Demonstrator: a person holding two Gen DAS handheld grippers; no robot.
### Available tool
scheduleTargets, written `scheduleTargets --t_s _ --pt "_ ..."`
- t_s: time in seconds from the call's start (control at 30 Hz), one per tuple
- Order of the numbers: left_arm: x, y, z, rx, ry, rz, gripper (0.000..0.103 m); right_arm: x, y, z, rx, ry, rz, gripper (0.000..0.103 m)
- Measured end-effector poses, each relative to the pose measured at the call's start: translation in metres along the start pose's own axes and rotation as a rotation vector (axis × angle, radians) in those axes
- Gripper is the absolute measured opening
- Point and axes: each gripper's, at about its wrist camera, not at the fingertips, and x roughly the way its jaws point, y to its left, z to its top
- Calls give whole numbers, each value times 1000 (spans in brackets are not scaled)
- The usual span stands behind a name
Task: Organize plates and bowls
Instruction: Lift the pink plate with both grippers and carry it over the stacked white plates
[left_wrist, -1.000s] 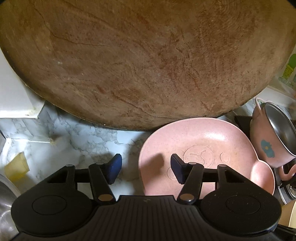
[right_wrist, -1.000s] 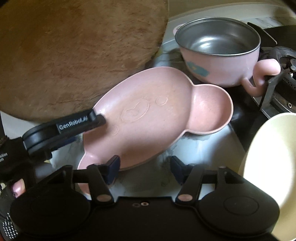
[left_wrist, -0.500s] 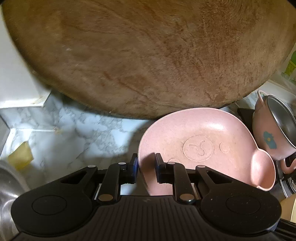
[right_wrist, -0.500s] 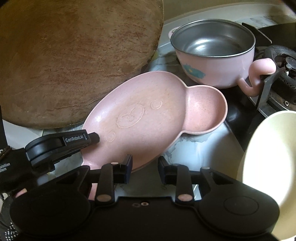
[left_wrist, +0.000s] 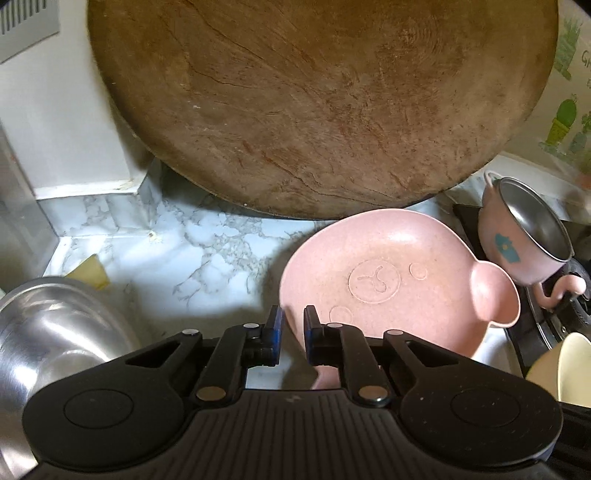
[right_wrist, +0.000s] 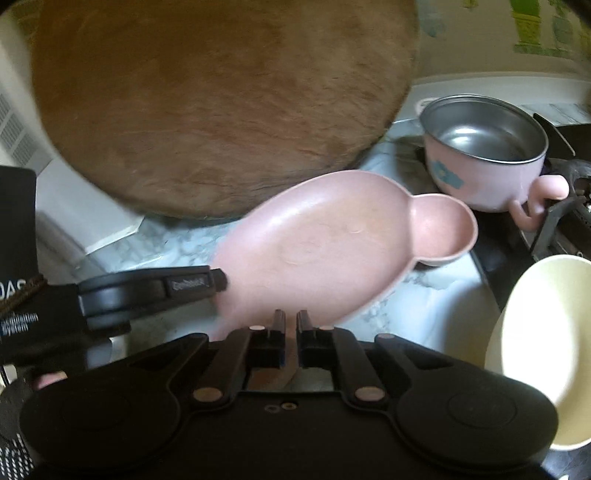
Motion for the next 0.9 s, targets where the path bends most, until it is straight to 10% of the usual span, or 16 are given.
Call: scheduleTargets --t_s 0.4,0.5,0.6,0.9 --pt "-11 3 0 56 -43 1 15 -20 -21 -7 45 46 -32 24" --pt "-2 2 5 50 -41 -10 32 -19 -24 -2 93 24 -27 55" --pt "5 1 10 43 -66 0 73 -15 -23 5 126 13 -32 72" --pt "39 -4 29 60 -35 14 75 11 -17 20 164 50 -100 70"
